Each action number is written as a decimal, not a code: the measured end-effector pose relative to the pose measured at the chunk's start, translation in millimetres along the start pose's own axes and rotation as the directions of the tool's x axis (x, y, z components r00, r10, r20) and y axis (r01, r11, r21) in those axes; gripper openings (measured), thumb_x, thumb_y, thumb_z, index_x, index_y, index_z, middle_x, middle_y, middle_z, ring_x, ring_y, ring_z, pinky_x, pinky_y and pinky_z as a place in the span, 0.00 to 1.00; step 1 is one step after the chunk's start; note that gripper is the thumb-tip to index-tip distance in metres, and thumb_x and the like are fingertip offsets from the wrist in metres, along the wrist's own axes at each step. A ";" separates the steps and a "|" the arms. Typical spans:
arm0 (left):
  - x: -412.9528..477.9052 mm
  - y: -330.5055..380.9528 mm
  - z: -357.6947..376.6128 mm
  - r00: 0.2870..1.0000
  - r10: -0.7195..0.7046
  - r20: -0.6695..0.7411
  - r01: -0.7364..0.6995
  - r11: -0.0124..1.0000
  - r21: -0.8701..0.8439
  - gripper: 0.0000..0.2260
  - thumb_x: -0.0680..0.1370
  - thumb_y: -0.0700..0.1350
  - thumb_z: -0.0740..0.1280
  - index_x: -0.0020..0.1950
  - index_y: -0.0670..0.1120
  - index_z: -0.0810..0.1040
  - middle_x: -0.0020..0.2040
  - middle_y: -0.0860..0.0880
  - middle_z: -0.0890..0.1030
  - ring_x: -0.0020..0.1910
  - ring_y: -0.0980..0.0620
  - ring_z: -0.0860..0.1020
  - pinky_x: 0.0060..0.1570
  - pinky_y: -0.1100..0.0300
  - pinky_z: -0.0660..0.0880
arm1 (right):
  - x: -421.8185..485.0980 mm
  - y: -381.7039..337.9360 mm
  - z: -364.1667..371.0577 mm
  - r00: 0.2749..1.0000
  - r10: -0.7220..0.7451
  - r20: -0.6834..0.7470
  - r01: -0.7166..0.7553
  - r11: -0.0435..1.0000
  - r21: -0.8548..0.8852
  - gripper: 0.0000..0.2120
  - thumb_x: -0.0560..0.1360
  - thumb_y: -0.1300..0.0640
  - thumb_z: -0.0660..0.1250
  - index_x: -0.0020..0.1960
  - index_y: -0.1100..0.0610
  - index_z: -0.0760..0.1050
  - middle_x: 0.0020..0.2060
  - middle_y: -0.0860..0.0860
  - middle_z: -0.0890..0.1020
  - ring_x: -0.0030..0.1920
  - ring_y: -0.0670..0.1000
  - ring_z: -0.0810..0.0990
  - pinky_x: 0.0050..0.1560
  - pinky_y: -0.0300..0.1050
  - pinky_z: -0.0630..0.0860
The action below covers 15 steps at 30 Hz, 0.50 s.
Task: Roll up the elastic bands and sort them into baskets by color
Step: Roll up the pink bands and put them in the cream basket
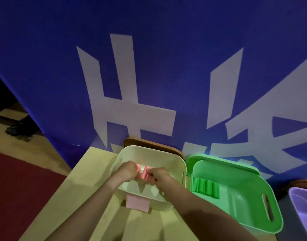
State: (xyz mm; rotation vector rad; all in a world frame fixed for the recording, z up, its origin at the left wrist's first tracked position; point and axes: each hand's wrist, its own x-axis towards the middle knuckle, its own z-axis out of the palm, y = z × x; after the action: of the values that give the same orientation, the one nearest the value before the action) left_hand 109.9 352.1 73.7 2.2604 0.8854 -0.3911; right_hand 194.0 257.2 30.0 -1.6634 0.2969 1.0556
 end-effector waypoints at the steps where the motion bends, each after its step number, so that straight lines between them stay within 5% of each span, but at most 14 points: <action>1: 6.0 -2.0 1.3 1.000 -0.012 0.013 0.012 1.000 0.024 0.12 0.78 0.36 0.57 0.50 0.39 0.80 0.55 0.38 0.80 0.55 0.42 0.77 0.53 0.55 0.72 | 6.9 3.1 3.7 1.000 0.018 -0.013 -0.018 1.000 -0.001 0.10 0.73 0.67 0.69 0.33 0.64 0.75 0.33 0.58 0.80 0.38 0.56 0.82 0.39 0.46 0.81; 4: 18.9 -11.1 4.0 0.999 -0.037 0.033 0.034 0.997 0.071 0.14 0.79 0.37 0.56 0.58 0.37 0.78 0.57 0.39 0.79 0.58 0.41 0.76 0.57 0.54 0.71 | 28.8 12.9 14.4 0.997 0.049 -0.063 -0.052 0.998 -0.039 0.08 0.68 0.68 0.73 0.32 0.65 0.75 0.39 0.62 0.82 0.45 0.61 0.84 0.51 0.60 0.80; 8: 31.5 -20.5 7.9 0.999 -0.034 0.041 0.030 0.996 0.086 0.14 0.79 0.36 0.56 0.58 0.37 0.78 0.57 0.39 0.80 0.58 0.41 0.77 0.57 0.54 0.72 | 38.9 15.9 21.5 0.990 0.047 -0.133 -0.061 0.993 -0.105 0.08 0.66 0.65 0.75 0.35 0.64 0.76 0.43 0.62 0.83 0.44 0.59 0.84 0.49 0.56 0.81; 15: 44.6 -27.0 12.6 0.999 -0.030 0.044 0.028 0.999 0.042 0.15 0.82 0.42 0.55 0.58 0.38 0.79 0.55 0.41 0.81 0.55 0.44 0.79 0.57 0.56 0.73 | 35.1 6.0 28.8 0.979 0.004 -0.203 -0.048 0.976 -0.211 0.17 0.69 0.57 0.75 0.54 0.65 0.80 0.50 0.59 0.83 0.51 0.57 0.82 0.53 0.49 0.79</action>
State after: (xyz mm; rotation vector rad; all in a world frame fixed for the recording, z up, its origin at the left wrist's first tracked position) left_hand 123.3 380.0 29.9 2.2694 0.8956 -0.4746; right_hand 196.1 291.0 -0.9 -1.9723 0.3470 0.9659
